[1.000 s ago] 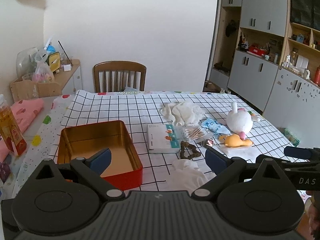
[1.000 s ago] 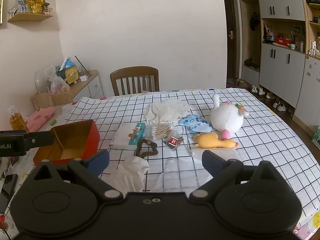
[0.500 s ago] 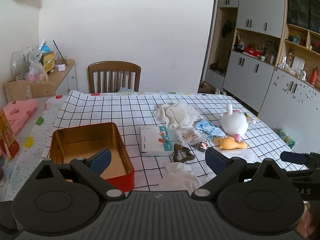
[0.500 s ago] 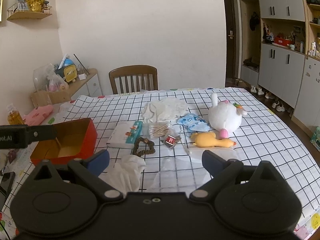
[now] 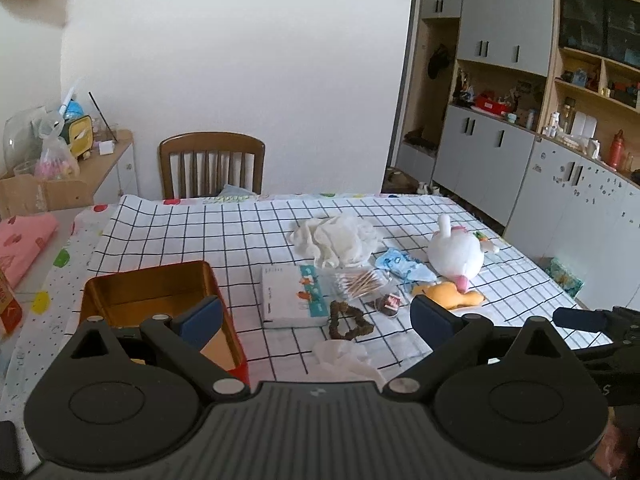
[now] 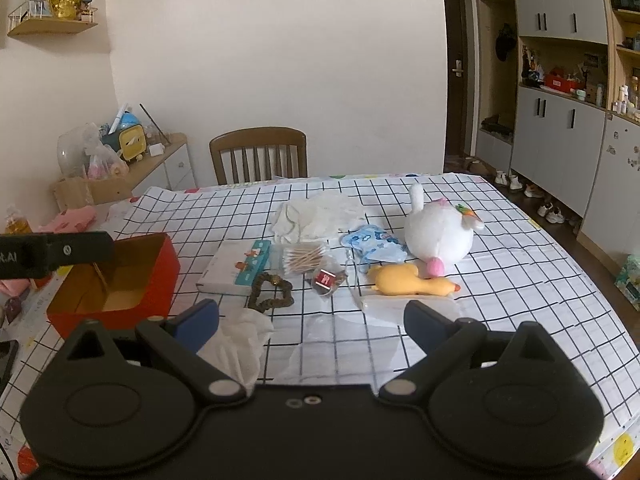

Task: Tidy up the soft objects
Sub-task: 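Move the left tool down to the white tissue and close on it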

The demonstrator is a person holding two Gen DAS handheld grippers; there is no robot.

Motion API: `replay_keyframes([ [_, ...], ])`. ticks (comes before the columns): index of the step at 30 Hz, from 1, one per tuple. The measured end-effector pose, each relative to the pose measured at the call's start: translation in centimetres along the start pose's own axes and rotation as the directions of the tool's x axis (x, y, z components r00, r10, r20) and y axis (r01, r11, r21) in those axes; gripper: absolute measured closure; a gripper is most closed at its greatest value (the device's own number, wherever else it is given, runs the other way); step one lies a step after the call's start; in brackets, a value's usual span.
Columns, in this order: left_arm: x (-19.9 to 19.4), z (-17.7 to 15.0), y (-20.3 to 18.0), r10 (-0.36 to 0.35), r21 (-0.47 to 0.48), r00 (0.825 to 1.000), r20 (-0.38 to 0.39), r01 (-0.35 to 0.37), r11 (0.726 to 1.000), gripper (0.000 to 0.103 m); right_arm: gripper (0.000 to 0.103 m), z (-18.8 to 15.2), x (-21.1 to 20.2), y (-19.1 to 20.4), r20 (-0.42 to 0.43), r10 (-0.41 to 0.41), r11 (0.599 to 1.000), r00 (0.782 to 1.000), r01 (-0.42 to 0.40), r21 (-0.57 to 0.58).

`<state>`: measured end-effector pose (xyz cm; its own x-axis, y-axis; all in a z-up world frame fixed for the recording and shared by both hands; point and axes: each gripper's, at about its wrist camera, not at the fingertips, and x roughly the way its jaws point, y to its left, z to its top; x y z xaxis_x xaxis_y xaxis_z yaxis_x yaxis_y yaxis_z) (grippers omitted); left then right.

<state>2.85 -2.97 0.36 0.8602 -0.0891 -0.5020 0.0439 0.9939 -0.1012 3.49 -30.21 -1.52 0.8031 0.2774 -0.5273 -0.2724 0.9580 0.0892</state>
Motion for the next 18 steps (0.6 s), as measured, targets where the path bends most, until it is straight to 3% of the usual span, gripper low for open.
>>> replay_keyframes([
  [8, 1.2, 0.2, -1.0, -0.017, 0.001, 1.000, -0.011, 0.017, 1.000, 0.002, 0.005, 0.1, 0.7, -0.8, -0.008, 0.004, 1.000, 1.000, -0.004, -0.016],
  [18, 4.8, -0.8, -1.8, -0.037, 0.008, 0.994, -0.101, 0.038, 0.999, 0.002, 0.005, -0.5, 3.6, -2.4, -0.063, 0.008, 0.999, 0.998, -0.011, -0.037],
])
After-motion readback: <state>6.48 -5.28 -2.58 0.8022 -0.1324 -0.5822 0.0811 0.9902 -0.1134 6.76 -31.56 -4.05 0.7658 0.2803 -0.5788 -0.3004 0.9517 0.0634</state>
